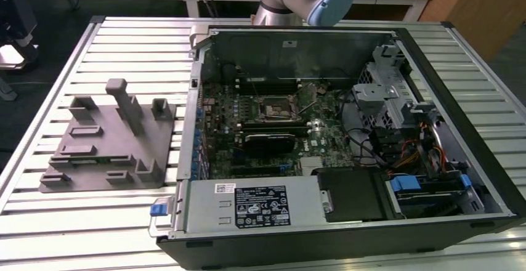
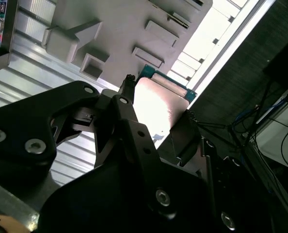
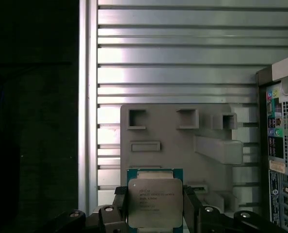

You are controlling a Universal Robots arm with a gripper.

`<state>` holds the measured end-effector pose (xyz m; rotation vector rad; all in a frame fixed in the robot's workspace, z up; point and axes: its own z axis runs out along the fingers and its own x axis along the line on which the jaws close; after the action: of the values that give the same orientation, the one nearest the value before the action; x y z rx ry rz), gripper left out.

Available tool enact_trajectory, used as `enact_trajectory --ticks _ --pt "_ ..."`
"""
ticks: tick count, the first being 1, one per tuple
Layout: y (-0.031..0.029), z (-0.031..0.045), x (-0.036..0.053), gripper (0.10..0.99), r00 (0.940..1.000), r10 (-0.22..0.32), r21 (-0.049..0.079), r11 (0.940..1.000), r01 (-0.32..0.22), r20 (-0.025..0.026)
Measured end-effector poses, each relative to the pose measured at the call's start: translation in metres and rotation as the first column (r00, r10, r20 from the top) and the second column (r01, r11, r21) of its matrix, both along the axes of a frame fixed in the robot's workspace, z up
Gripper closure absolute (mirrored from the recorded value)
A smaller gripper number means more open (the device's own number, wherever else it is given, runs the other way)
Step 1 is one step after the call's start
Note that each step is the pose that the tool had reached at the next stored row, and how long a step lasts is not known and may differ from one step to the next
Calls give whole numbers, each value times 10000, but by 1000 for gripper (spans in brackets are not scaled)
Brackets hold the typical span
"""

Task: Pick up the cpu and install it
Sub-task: 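Pick up the cpu and move it towards the insertion slot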

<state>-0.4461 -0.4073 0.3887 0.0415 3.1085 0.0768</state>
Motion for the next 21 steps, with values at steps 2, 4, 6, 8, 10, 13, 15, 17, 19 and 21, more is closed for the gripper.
enact_trajectory --ticks 2,4,6,8,10,13,15,17,19,21 --pt "0 1 1 545 10000 0 0 10000 0 0" --pt "0 1 12 545 10000 1 -1 10000 -1 -2" --pt "1 1 29 545 10000 0 0 10000 0 -1" --pt "1 1 50 545 10000 0 0 10000 0 0" --pt "2 0 75 545 10000 0 0 10000 0 0" --pt "2 0 117 545 10000 0 0 10000 0 0" --pt "2 0 148 545 10000 0 0 10000 0 0" --pt "2 1 180 545 10000 0 -1 10000 0 -1" --pt "3 0 212 545 10000 0 0 10000 0 0" --pt "3 0 247 545 10000 0 1 10000 0 1"
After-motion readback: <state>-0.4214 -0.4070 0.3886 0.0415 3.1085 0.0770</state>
